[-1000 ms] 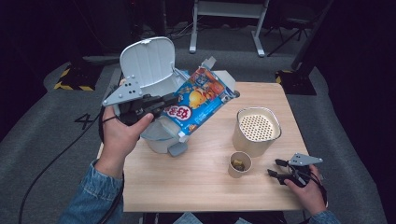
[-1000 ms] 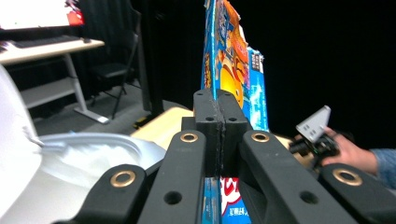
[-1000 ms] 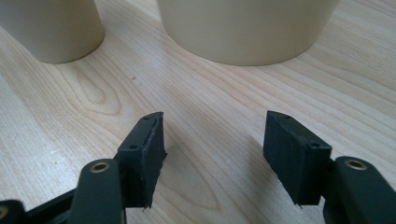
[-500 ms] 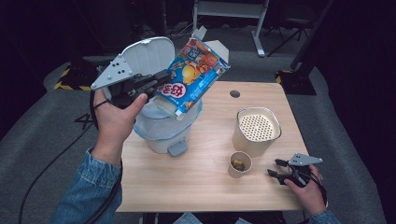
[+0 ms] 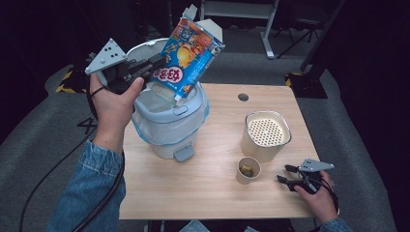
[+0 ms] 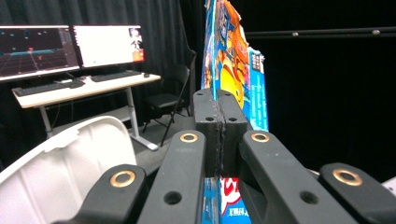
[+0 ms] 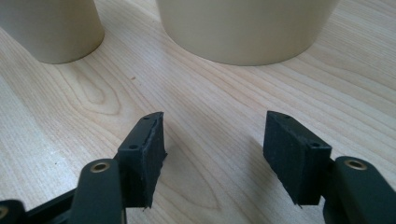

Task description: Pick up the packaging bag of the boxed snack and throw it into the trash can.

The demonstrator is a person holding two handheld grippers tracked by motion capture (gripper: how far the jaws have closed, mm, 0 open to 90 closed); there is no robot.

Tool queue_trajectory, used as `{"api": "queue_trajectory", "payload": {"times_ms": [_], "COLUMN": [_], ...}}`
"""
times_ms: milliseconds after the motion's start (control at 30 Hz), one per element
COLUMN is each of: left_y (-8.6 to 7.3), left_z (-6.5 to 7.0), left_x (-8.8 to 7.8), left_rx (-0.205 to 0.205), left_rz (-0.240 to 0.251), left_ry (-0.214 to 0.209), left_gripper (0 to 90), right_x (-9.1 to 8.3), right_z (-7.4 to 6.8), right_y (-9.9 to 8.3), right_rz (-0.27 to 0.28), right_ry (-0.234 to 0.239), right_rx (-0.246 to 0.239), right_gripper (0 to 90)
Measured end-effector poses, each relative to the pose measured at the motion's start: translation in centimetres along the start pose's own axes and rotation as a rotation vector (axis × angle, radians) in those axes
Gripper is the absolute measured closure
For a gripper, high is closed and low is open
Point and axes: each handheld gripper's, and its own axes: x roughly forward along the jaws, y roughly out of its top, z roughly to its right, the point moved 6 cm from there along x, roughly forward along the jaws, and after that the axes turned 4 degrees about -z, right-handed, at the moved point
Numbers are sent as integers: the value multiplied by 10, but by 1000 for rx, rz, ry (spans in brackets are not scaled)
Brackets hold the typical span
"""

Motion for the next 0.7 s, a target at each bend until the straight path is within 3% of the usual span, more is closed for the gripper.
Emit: {"api": "queue_trajectory", "payload": {"times_ms": [267,700], "left_y": [-5,-23], "left_z": [-22,-39], "left_x": [13,35], "left_rx": [-44,-81], "left_rz": [11,-34], "left_ry": [45,78], "left_gripper": [894,894], "right_x": [0,0], "right_z": [0,0], "right_y": [0,0], "right_rz": [0,0], "right_ry": [0,0], "right_rx": [0,0], "right_gripper": [393,393]}}
